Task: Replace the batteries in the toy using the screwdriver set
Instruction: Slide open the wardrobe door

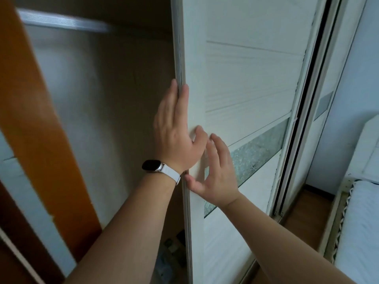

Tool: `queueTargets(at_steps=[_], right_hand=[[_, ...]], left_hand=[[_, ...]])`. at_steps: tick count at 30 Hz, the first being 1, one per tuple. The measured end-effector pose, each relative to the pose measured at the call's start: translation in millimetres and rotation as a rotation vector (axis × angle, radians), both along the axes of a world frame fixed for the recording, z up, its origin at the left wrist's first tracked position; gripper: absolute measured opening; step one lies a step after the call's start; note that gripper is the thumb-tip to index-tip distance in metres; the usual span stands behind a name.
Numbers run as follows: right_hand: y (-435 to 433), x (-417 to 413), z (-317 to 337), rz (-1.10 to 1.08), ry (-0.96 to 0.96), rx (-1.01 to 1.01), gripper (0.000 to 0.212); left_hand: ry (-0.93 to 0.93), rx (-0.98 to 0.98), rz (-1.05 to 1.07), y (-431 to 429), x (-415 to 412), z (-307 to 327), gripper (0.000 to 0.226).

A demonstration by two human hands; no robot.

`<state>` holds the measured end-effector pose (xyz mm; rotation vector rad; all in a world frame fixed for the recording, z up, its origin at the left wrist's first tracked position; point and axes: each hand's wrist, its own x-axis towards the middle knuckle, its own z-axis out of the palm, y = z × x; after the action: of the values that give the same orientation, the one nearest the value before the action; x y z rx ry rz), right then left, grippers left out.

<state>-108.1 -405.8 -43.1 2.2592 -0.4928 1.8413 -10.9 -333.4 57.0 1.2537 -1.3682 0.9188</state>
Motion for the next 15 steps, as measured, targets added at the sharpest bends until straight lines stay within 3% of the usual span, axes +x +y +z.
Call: queueTargets(at_steps=[15], right_hand=[[-112, -44, 0, -0.046, 0.104, 0.060, 0.081]], left_hand=[[-0.095, 0.037, -0.123, -120, -31, 1, 0.077]])
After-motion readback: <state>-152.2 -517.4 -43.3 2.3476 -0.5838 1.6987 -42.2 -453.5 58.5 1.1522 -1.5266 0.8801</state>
